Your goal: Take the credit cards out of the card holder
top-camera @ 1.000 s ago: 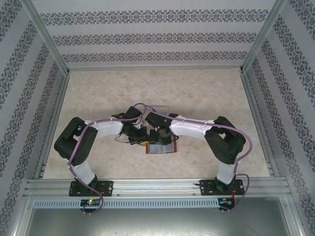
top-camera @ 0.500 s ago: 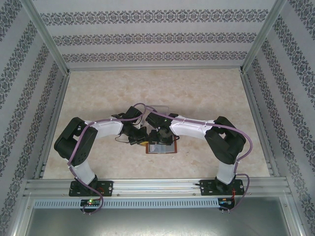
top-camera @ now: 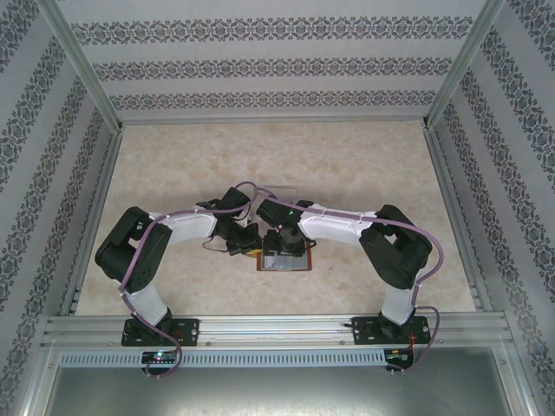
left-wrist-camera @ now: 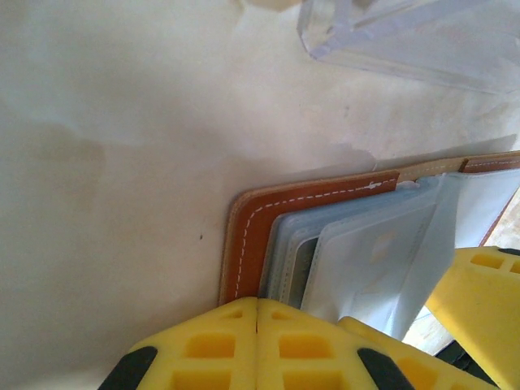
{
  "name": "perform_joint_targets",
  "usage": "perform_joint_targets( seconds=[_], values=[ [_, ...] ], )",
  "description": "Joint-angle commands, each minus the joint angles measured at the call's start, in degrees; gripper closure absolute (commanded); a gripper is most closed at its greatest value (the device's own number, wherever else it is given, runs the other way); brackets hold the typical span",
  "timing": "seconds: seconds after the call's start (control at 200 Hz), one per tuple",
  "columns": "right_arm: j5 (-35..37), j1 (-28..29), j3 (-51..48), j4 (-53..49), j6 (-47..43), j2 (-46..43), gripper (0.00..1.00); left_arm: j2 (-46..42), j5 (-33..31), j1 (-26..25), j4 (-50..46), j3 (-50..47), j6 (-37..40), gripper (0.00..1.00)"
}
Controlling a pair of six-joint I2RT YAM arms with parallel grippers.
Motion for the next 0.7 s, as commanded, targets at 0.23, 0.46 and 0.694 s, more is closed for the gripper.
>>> perform_joint_targets(
  seconds=[0.23,0.46,0.694],
  values=[
    [3.9,0.7,-0.2,-5.0,-0.8,-2.0,0.46,-0.7,-0.6,-0.9,-2.5,-0.4,0.4,0.94],
    [5.3,0.4,-0.8,-6.7,-1.1,-4.5,0.53,-1.1,-0.7,-0.9,-3.0,0.0,0.4,0.94],
    [6.3,-0.8,-2.8,-7.4,-1.5,-6.6,0.59,-2.0,-0.9,-0.9,-4.4,1.0,0.5,0.94]
  ],
)
